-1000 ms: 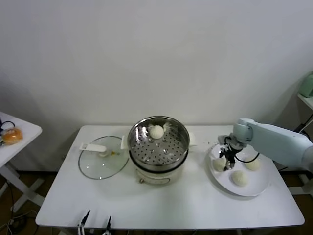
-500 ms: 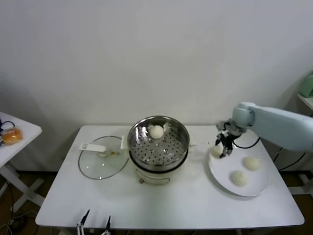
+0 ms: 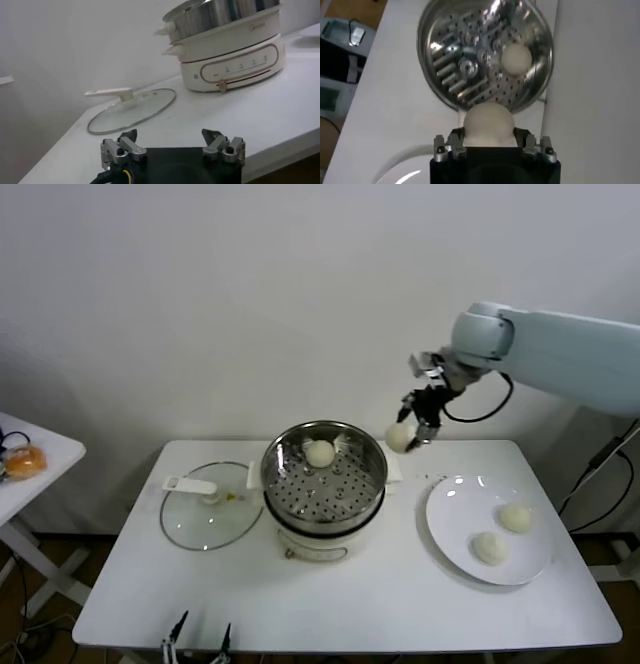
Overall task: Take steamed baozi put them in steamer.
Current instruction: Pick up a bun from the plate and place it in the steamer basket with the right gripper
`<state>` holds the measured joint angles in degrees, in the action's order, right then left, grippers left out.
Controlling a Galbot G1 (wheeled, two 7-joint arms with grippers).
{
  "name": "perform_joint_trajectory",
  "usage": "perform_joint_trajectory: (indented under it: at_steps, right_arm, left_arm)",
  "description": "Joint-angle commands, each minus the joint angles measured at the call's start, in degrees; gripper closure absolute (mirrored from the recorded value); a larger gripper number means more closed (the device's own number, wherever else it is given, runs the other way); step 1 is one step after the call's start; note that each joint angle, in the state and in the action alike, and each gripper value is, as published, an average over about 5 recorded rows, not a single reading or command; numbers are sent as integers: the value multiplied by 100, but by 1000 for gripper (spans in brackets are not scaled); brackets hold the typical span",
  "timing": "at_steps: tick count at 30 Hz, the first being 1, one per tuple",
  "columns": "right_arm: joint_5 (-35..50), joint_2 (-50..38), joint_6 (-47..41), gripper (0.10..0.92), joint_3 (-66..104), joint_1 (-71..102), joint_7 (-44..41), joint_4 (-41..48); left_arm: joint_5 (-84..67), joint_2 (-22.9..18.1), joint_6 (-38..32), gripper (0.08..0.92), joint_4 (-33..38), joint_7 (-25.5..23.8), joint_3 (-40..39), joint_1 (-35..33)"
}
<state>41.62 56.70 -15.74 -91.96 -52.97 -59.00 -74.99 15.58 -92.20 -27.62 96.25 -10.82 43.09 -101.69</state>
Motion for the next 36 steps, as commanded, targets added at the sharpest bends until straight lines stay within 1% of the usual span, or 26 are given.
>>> perform_joint_trajectory:
  at_steps: [1,7,17,24,36]
  right_arm:
    - [698,856,-558,363,316,-132,356,-274]
    - [493,1530,-792,358,575,719,589,303]
    - [-207,2315,-823,355,761,1781,683,1236]
    - [-422,2584,-800,355,778,2054,661,1569]
    - [-650,2702,-778,345,846,2255,707,1821]
  left_arm:
    - [-18,-146,5,177,37,-8,-1,-12]
    - [-57,-137,18,177,107,-15,10,-17]
    - [-92,-132,36,177,128,-30,42,-27]
    - [-91,-139,24,177,99,-31,45,-10]
    - [-71,-138,-7,177,83,-20,50,-3]
